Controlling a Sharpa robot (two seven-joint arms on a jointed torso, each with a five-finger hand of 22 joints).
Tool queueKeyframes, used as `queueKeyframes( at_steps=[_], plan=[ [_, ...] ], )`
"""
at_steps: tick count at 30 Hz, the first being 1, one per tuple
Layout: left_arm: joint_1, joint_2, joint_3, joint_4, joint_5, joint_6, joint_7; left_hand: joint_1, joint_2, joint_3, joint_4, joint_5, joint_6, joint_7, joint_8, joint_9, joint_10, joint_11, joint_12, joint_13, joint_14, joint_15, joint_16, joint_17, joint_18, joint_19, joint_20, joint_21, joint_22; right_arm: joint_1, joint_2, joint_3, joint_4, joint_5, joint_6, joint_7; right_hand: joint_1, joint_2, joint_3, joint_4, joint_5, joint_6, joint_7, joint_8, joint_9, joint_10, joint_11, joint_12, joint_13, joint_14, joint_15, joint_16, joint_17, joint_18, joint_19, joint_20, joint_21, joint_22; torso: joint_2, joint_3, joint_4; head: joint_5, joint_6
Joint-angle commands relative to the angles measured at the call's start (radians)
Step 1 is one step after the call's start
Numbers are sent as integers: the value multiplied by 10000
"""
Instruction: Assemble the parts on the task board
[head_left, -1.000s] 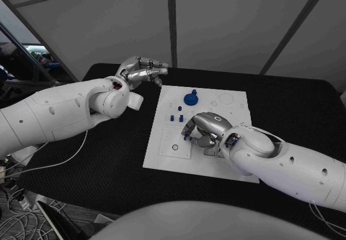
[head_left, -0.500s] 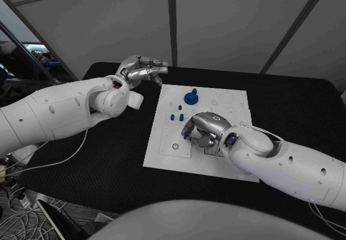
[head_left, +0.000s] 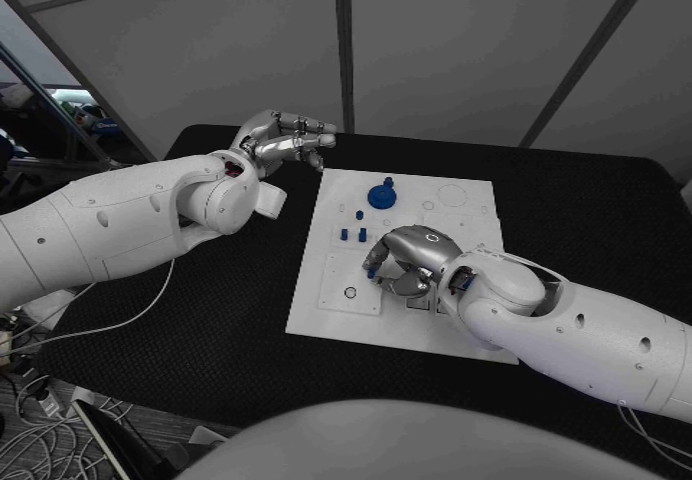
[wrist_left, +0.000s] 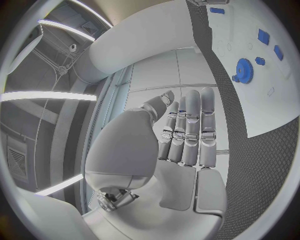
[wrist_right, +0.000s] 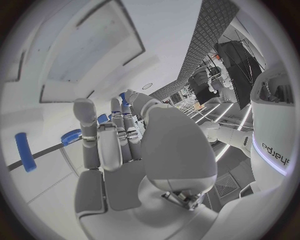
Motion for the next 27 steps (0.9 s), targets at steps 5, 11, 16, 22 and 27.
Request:
queueKeyframes(
  at_steps=[5, 11, 16, 22, 27],
  plan=[
    [14, 6, 10, -4, 36, 103, 3, -21, 116, -15, 16, -28, -1, 51, -36, -15, -35, 22, 55, -15, -72, 0, -33, -9, -165, -46, -3, -53, -7, -5, -50, -26, 67, -134, -230, -144, -26, -62, -259, -78, -19, -591, 74, -287, -45, -458, 81, 48, -36, 373, 139, -137, -177, -10, -229, 79, -245, -327, 0, 4, 1, -13, 23],
    [13, 6, 10, -29, 36, 129, -21, -28, 135, -15, 25, -27, -5, 52, -38, -15, -38, 23, 57, -15, -69, 1, -35, -13, -165, -45, -2, -57, -9, -7, -312, -23, 362, -161, -946, -64, 74, -44, -427, -169, 64, -966, 11, -286, -35, -772, 72, 168, -41, 329, 135, -176, -260, 17, -312, 92, -349, -479, -2, 12, -11, -42, 56],
    [12, -1, 8, -43, 36, 148, -34, -28, 135, -15, 25, -27, -5, 52, -38, -15, -38, 23, 57, -15, -69, 1, -35, -13, -165, -45, -2, -57, -9, -5, -775, -10, 840, -58, -1539, 47, 99, -20, -444, -184, 131, -951, -3, -262, -21, -779, 63, 226, -33, 334, 128, -167, -252, 16, -294, 87, -340, -464, -12, 11, -29, -83, 103],
    [10, -6, 5, -56, 36, 177, -55, -28, 135, -15, 25, -27, -5, 52, -38, -15, -38, 23, 57, -15, -69, 1, -35, -13, -165, -45, -2, -57, -9, 46, -1351, 336, 1313, 318, -1594, -3, 95, 22, -476, -176, 154, -888, -45, -229, -1, -703, 31, 368, -14, 349, 102, -150, -236, 14, -259, 71, -327, -445, -8, -2, -7, -239, 213],
    [8, -12, 0, -48, 36, 194, -77, -28, 135, -15, 25, -27, -5, 52, -38, -15, -38, 23, 57, -15, -69, 1, -35, -13, -165, -45, -2, -57, -9, 139, -1922, 920, 1431, 604, -754, -240, 73, 49, -521, -161, 76, -689, -104, -165, 30, -707, 1, 506, -31, 377, 74, -120, -206, 5, -198, 40, -307, -413, 1, -4, -20, -383, 295]
  ],
)
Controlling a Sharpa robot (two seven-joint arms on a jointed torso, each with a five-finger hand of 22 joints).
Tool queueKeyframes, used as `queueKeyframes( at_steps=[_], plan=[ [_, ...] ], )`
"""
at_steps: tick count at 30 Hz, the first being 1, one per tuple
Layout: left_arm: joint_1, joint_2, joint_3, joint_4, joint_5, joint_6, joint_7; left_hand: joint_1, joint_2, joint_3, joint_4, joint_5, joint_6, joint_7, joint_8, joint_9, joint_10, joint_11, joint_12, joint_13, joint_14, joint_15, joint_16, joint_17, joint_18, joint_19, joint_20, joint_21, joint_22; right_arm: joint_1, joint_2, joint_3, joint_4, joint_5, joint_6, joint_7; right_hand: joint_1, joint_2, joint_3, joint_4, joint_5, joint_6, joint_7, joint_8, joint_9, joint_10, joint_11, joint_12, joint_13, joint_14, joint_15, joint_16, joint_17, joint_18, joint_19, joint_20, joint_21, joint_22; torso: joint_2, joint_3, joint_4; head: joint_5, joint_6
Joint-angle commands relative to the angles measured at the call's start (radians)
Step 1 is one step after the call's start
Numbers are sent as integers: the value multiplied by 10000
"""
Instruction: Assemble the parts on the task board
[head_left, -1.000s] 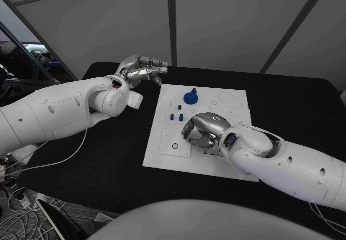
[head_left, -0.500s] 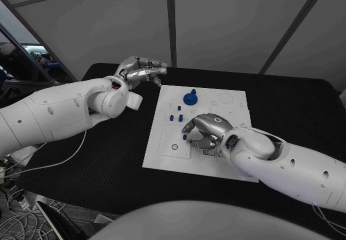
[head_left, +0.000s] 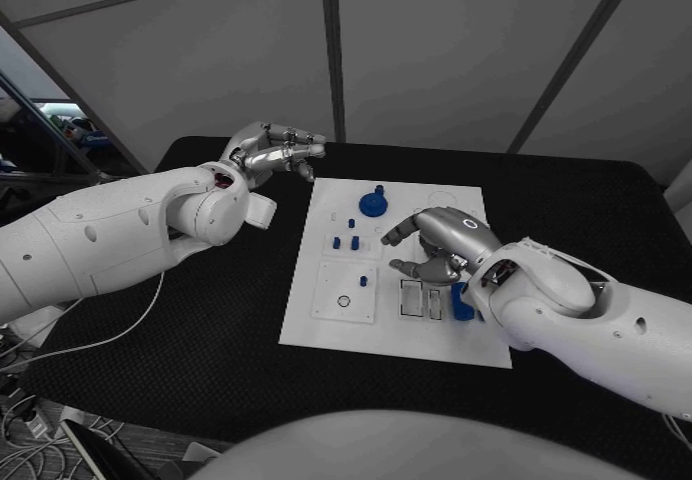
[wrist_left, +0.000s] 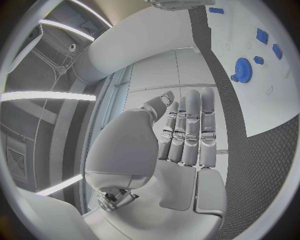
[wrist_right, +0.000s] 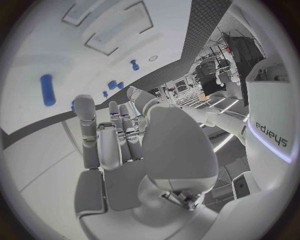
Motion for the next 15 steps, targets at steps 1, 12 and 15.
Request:
queueKeyframes(
  at_steps=[1, 12, 15],
  plan=[
    [9, -1, 6, 15, 33, 136, -5, 26, 81, -15, 25, -27, -5, 52, -38, -15, -38, 23, 57, -16, -69, 1, -35, -16, -168, -45, -2, -57, -9, 97, -294, 158, 1, 378, 570, -215, 38, 12, -87, -22, -49, 78, -23, 15, 7, -32, -26, 73, -12, 386, 2, 28, 49, 3, 15, -31, -5, -27, 14, -9, -4, -83, 34],
    [10, 23, 4, 53, 33, 180, -56, 34, 99, -15, 25, -26, -10, 48, -40, -16, -46, 20, 61, -16, -65, 0, -40, -25, -166, -43, -2, -63, -12, 265, -824, 347, -514, -154, 1654, -570, -34, -94, -409, 24, -64, 123, -265, -17, -3, -189, -26, 216, -29, 396, 5, 41, 50, -1, 49, -33, -40, -58, 11, -1, 28, -262, 109],
    [10, 23, 4, 62, 33, 189, -62, 34, 99, -15, 25, -26, -10, 48, -40, -16, -46, 20, 61, -16, -65, 0, -40, -25, -166, -43, -2, -63, -12, 271, -814, 353, -620, -244, 1865, -629, -29, -83, -428, 30, -69, 137, -291, -13, -1, -180, -30, 243, -27, 394, 2, 33, 37, -2, 56, -34, -39, -53, 15, -19, 42, -311, 121]
  ],
)
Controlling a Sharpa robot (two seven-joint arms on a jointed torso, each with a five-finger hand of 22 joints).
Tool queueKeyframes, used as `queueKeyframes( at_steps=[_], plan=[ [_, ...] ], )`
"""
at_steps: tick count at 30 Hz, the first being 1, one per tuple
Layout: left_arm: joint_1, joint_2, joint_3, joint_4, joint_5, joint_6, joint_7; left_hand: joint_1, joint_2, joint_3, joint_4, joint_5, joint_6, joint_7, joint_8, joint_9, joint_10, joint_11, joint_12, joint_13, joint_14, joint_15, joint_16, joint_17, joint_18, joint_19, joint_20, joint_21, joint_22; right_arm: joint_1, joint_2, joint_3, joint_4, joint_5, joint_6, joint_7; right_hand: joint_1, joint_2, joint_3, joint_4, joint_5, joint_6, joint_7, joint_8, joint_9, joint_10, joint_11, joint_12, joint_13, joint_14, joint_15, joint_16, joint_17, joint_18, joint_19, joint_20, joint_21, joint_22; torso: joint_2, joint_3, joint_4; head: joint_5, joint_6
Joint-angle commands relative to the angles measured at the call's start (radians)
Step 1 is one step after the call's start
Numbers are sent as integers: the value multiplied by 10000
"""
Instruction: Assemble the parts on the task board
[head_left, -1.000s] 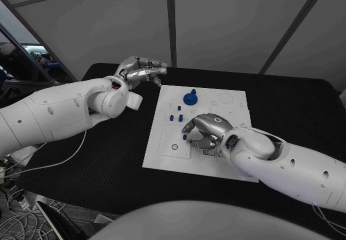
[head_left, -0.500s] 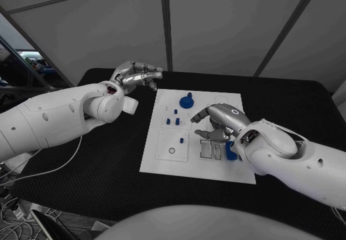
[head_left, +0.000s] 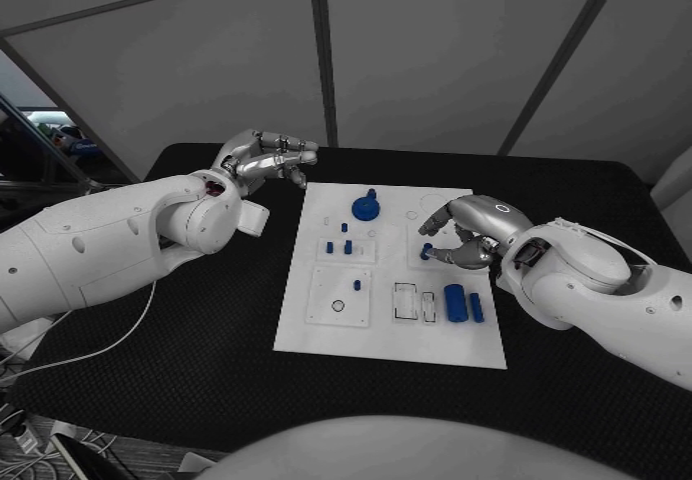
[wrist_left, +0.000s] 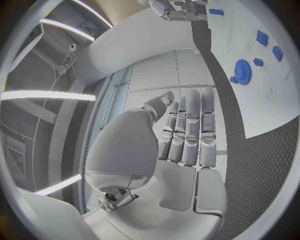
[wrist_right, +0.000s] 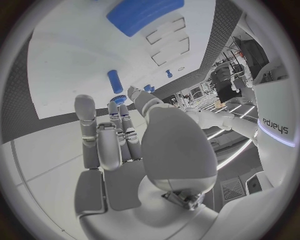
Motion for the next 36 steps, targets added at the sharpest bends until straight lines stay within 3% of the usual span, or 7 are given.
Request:
queueKeyframes(
  at_steps=[1, 4, 17, 22, 26, 36],
  plan=[
    [13, 10, 7, 29, 32, 136, -8, 33, 100, -15, 25, -26, -11, 48, -40, -16, -46, 20, 61, -16, -65, 0, -40, -12, -165, -43, -2, -63, -12, 24, 13, 12, -82, -295, 710, -225, 15, -37, -54, 1, -70, 4, -62, -13, 1, -29, 2, 57, -1, 394, 2, -17, -13, -2, 57, -36, -40, 1, 3, -6, 18, -36, 12],
    [13, 2, 7, 30, 31, 134, -11, 33, 100, -15, 25, -26, -11, 48, -40, -16, -46, 20, 61, -16, -65, 0, -40, -12, -165, -43, -2, -63, -12, 25, 65, 13, -178, -337, 854, -230, 24, -15, -75, 10, -76, 33, -83, -4, 5, -5, -6, 101, 3, 392, -2, -22, -23, -5, 73, -39, -34, 17, 5, 9, 11, -25, 4],
    [13, 8, 7, 14, 31, 144, -12, 33, 100, -15, 25, -26, -11, 48, -40, -16, -46, 20, 61, -16, -65, 0, -40, -12, -165, -43, -2, -63, -12, 25, 439, 12, -643, -373, 817, -171, 108, 177, -21, 45, -93, 103, -108, -2, 6, 155, -47, 275, 5, 368, -36, -87, -123, -25, 175, -65, 27, 132, 8, 2, 12, -30, -16],
    [13, 8, 7, 6, 31, 147, -16, 33, 100, -15, 25, -26, -11, 48, -40, -16, -46, 20, 61, -16, -65, 0, -40, -12, -165, -43, -2, -63, -12, 25, 488, 12, -749, -374, 892, -197, 199, 353, 177, 67, -104, 391, 41, 93, 43, 711, -203, 519, 28, 405, -161, -28, -28, -58, 332, -154, 157, 342, 10, 6, 2, -6, -51],
    [13, 17, 7, -5, 31, 157, -22, 38, 106, -17, 22, -26, -12, 48, -40, -15, -51, 20, 63, -16, -63, -2, -43, -18, -164, -42, -2, -66, -13, 24, 520, 12, -776, -374, 967, -205, 311, 463, 367, 31, -96, 775, 14, 247, 103, 1225, -323, 649, 63, 451, -262, 60, 102, -94, 463, -255, 287, 542, 8, 15, -6, -6, -70],
    [13, 27, 7, -17, 31, 176, -37, 38, 106, -17, 22, -26, -12, 48, -40, -15, -51, 20, 63, -16, -63, -2, -43, -18, -164, -42, -2, -66, -13, 22, 622, 13, -727, -374, 1046, -154, 347, 476, 491, -9, -138, 1001, -13, 311, 123, 1504, -380, 586, 51, 468, -314, 93, 145, -115, 526, -319, 357, 640, 8, 14, 4, -2, -108]
  ],
)
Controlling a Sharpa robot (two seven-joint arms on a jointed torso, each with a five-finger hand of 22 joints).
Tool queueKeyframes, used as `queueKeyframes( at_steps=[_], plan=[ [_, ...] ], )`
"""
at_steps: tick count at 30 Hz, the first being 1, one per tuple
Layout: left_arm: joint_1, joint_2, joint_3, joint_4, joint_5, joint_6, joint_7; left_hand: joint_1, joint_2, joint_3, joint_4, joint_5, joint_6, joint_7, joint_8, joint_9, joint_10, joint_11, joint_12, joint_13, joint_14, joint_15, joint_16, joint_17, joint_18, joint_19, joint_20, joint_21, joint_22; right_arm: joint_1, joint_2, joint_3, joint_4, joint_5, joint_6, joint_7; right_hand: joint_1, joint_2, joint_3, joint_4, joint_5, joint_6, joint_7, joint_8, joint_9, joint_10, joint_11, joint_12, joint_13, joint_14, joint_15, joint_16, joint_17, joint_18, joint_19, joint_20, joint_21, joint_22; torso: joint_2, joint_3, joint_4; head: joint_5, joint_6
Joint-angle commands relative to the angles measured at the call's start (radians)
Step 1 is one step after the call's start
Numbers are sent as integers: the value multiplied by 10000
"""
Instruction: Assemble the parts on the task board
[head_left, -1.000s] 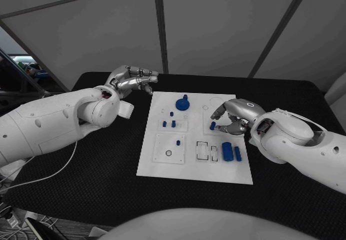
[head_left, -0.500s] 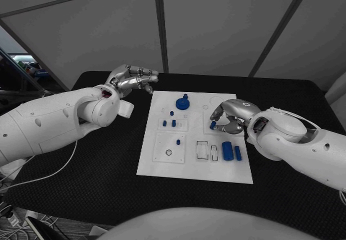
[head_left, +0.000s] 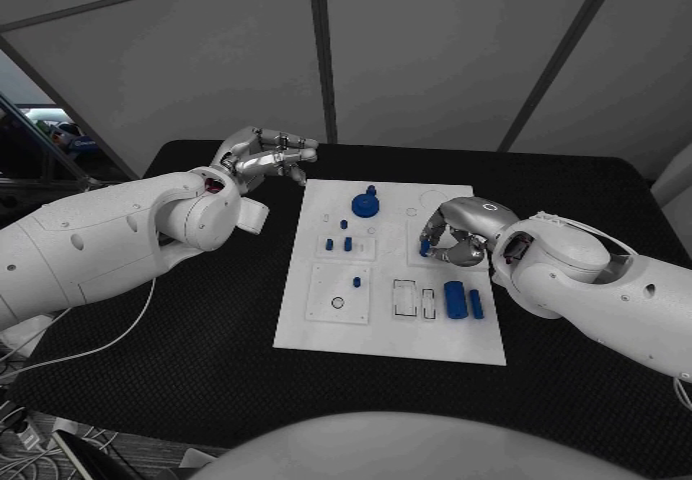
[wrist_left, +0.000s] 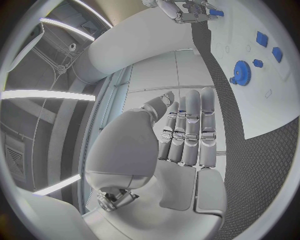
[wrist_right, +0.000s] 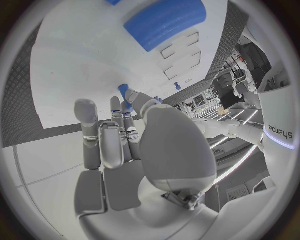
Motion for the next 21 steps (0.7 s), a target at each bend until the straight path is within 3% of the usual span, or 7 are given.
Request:
queueKeyframes(
  at_steps=[1, 8, 16, 21],
  plan=[
    [13, 10, 7, 3, 30, 115, 11, -2, 67, -17, 22, -26, -12, 47, -40, -15, -51, 20, 63, -16, -63, -2, -43, -10, -165, -42, -2, -66, -13, 16, 38, 4, 48, -66, 130, 34, -2, 39, 42, -9, -65, 42, 7, 18, 9, 67, -22, -23, -7, 470, -61, 17, 11, -114, 59, -3, 46, 7, -1, 0, 8, 5, -4],
    [13, 11, 7, -2, 30, 122, 4, -2, 67, -17, 22, -26, -12, 47, -40, -15, -51, 20, 63, -16, -63, -2, -43, -10, -165, -42, -2, -66, -13, 16, 59, 4, 52, -66, 90, 6, -89, -94, 66, 2, -99, -115, 90, -124, -53, -26, 53, -241, -61, 467, -14, 15, 4, -120, 45, 13, 37, -12, -3, -6, -1, 14, -20],
    [12, 16, 7, -16, 30, 135, -7, -3, 79, -20, 26, -27, -14, 48, -40, -15, -56, 20, 66, -16, -60, -2, -45, -16, -165, -39, -2, -70, -14, 16, 79, 4, 52, -66, 34, -22, -255, -315, 59, 65, -101, -561, 311, -377, -153, -173, 217, -485, -75, 459, 115, 9, -15, -122, 22, 118, 15, -46, -6, -3, 5, 11, -27],
    [12, 16, 7, -23, 30, 141, -13, -3, 79, -20, 26, -27, -14, 48, -40, -15, -56, 20, 66, -16, -60, -2, -45, -16, -165, -39, -2, -70, -14, 16, 87, 4, 59, -60, 16, -20, -273, -333, 57, 75, -103, -605, 331, -384, -157, -169, 231, -498, -71, 458, 127, 8, -19, -121, 20, 130, 13, -50, -3, -3, 4, 12, -22]
  ],
)
